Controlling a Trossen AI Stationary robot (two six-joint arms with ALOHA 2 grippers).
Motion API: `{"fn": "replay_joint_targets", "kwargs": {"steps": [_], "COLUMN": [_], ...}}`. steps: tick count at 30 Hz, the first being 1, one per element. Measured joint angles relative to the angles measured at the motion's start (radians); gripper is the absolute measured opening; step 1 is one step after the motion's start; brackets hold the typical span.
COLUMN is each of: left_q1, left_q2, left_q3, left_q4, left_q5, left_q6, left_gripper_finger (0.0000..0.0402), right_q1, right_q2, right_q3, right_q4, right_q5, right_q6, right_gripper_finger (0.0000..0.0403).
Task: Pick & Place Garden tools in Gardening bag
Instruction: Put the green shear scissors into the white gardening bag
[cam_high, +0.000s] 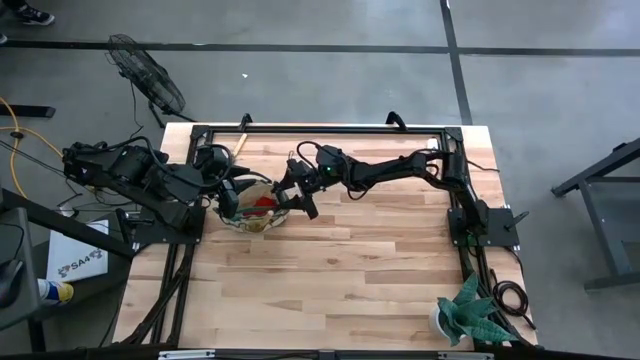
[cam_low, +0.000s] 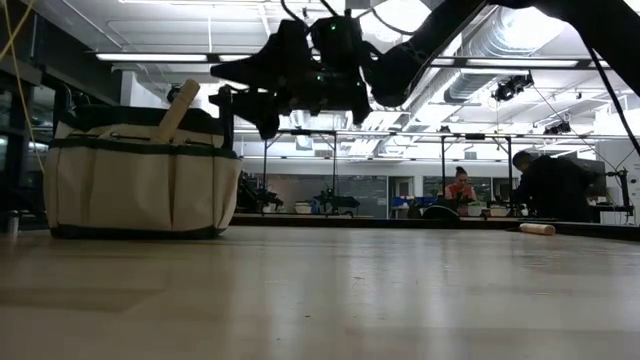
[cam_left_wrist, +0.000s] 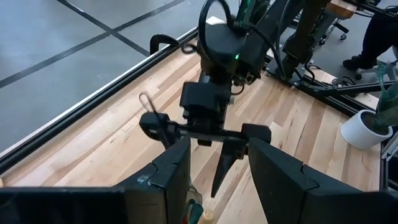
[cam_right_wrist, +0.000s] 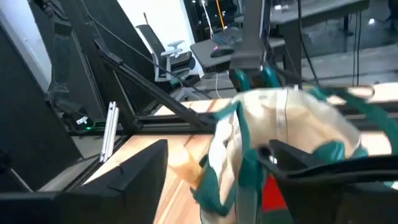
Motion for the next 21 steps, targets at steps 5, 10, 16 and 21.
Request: {"fn": "replay_joint_targets", "kwargs": {"steps": [5,10,16,21], "left_q1": [0.000,0.000,0.000,0.000], "left_q2": [0.000,0.000,0.000,0.000], "left_q3": [0.000,0.000,0.000,0.000], "left_q4": [0.004,0.004,0.003,0.003], "left_q5": [0.015,0.015,0.015,0.017], "left_q6": [0.000,0.000,0.000,0.000], "left_gripper_finger": [0.0157,0.0157,0.0157,0.0157], "right_q1": [0.000,0.000,0.002,0.002], "right_q2": [-0.041,-0.060,-0.060,-0.104], "right_q3": [0.000,0.000,0.000,0.000], "right_q4": [-0.072,-0.124,-0.194,-0.268], "right_q5": [0.031,0.045,0.053,0.093], "right_q6": [-0.070,-0.087,-0.111,-0.157], "right_gripper_finger": [0.0283,0.0284,0.0284,0.0284]}}
